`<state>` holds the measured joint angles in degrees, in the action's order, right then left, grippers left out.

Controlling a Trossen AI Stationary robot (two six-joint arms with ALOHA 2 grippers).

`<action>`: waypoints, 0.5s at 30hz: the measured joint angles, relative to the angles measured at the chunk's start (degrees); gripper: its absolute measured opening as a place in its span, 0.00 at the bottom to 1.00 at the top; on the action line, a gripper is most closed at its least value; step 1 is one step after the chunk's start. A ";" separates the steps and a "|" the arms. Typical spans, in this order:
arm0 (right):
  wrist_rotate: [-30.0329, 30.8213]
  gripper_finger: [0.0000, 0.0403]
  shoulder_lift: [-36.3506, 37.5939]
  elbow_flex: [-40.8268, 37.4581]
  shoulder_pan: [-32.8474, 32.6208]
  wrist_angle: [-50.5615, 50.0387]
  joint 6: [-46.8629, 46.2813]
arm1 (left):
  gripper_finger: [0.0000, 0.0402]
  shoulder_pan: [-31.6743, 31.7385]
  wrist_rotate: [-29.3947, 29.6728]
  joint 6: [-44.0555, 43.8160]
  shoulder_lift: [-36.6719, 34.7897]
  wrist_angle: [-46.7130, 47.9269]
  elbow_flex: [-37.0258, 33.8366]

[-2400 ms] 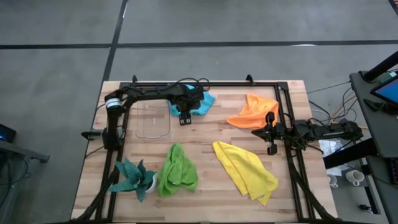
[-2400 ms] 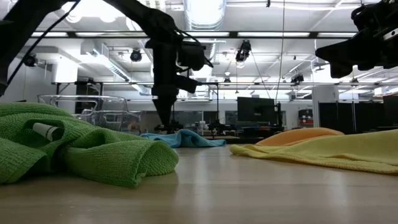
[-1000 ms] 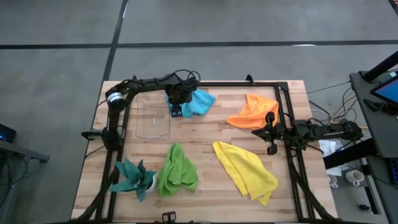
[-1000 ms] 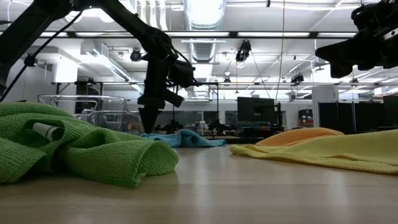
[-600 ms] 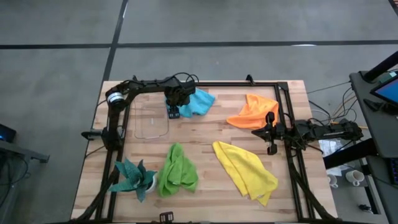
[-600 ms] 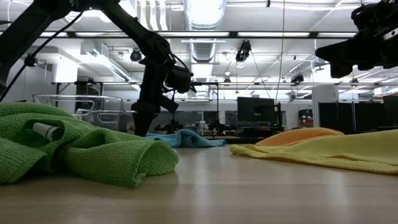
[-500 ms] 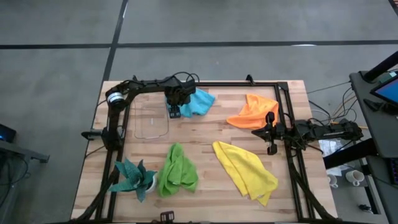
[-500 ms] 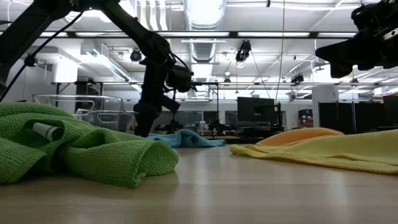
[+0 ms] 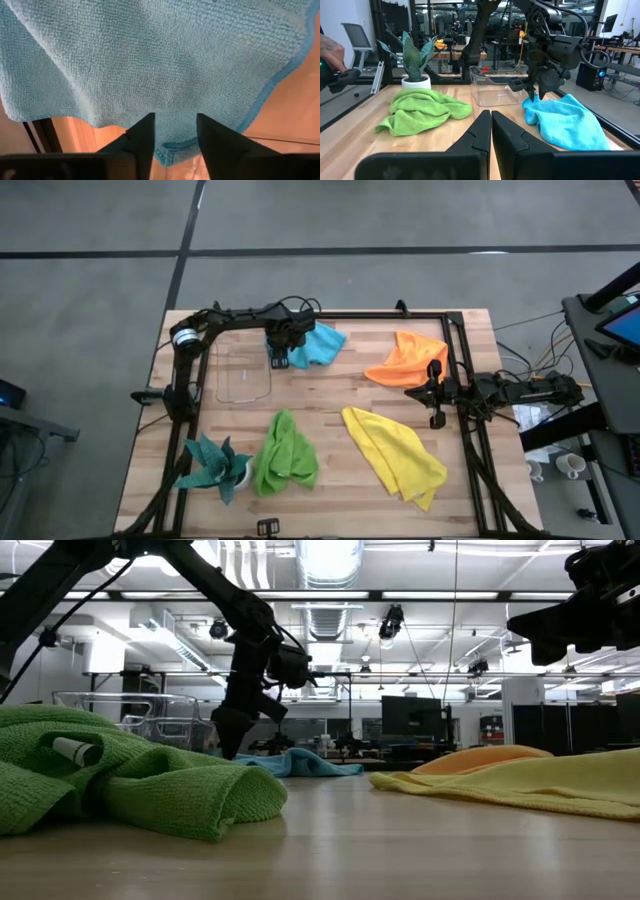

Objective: Roll microfiber towels into tight, uniform cylinder then place into a basket
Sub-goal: Fold the blue microfiber towel

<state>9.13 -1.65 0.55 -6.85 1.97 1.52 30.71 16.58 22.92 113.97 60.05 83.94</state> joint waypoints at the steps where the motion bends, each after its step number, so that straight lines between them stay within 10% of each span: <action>1: 0.00 0.02 0.00 0.01 0.00 -0.01 0.00 | 0.24 -0.04 0.00 0.00 0.00 0.00 0.00; 6: 0.00 0.02 0.00 0.01 0.00 0.01 0.00 | 0.03 -0.08 0.00 0.00 0.00 0.52 0.93; 15: 0.00 0.02 0.00 0.00 0.00 0.00 0.00 | 0.00 -0.73 0.00 0.21 -2.36 0.93 7.95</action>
<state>9.13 -1.65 0.55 -6.85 1.97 1.52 29.99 16.58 23.12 111.61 60.98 91.89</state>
